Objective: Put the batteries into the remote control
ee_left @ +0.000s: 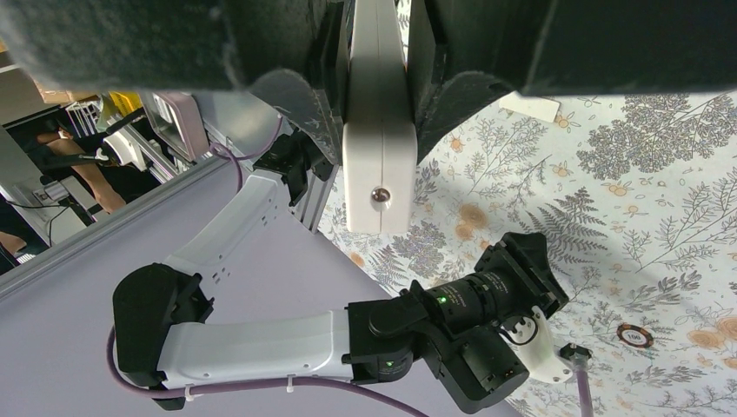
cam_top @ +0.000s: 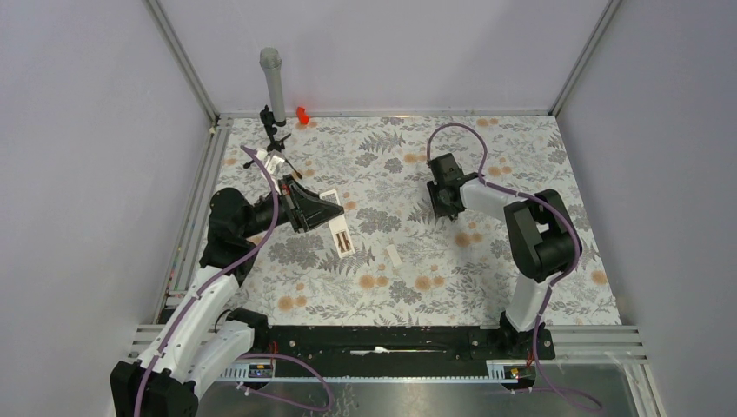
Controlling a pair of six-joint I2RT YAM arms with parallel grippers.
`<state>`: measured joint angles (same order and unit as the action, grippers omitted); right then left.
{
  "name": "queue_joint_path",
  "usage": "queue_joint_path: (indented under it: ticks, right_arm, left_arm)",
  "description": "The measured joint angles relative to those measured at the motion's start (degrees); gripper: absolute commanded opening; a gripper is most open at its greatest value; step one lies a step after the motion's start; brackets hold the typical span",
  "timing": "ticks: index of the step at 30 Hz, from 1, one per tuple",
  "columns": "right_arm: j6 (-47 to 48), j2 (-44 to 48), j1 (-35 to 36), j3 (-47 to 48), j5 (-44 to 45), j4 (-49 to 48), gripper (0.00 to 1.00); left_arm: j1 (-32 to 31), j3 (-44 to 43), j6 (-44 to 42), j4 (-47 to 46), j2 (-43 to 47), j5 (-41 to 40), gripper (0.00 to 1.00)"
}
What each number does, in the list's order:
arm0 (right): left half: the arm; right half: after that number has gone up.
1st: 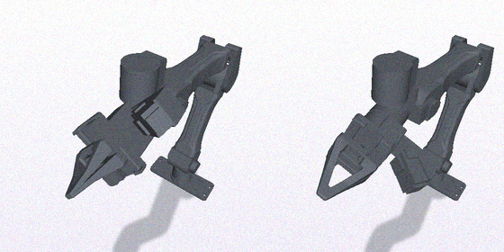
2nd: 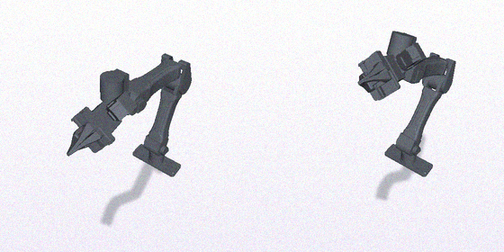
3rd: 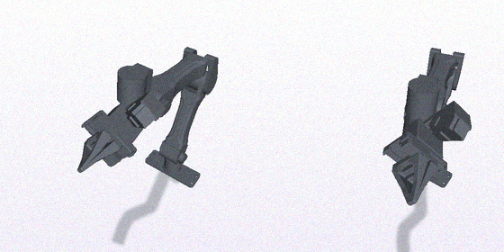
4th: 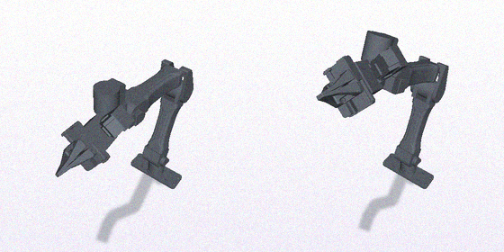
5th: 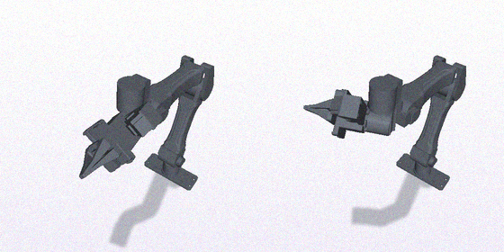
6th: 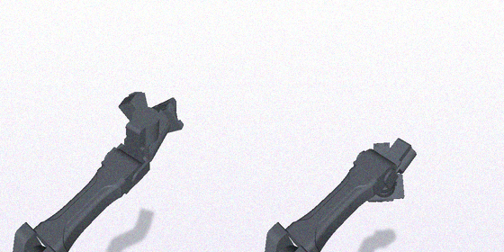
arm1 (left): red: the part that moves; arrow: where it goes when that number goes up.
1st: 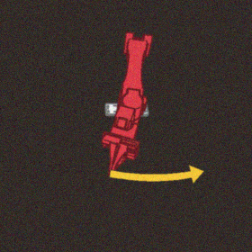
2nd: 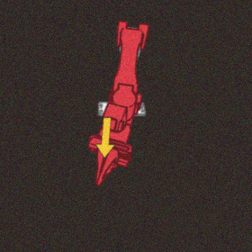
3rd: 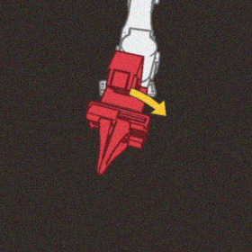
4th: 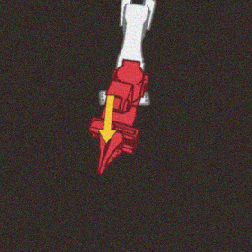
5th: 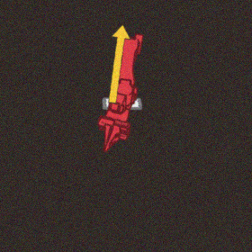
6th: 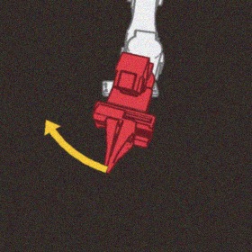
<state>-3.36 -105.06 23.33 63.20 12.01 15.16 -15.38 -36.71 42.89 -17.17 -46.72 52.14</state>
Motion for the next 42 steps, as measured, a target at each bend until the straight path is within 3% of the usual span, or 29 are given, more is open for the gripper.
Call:
queue_joint_path:
  ticks: [6, 12, 18, 33, 42]
  right_arm:
    - [-1.49, -1.33, -0.74, 2.21, -1.79, 2.67, 0.32]
    - [-2.56, -1.79, -0.92, 3.02, -1.95, 3.72, 0.45]
    - [-2.80, -1.84, -1.62, 3.32, -2.75, 4.81, 0.45]
    - [-3.65, -1.88, -3.15, 4.09, -7.61, 7.41, 0.11]
    - [-7.63, 1.64, -3.13, 0.42, -10.54, 4.70, 0.09]
  left_arm:
    - [0.00, 0.00, 0.00, 0.02, 0.00, -0.02, 0.00]
    - [0.00, 0.00, 0.00, 1.29, -0.28, -0.04, 0.00]
    - [0.00, 0.00, 0.00, 1.29, -0.28, -0.09, 0.00]
    - [0.00, 0.00, 0.02, 1.38, -0.68, -0.50, 0.00]
    - [0.00, 0.00, 2.93, 1.20, -1.66, -3.72, 0.00]
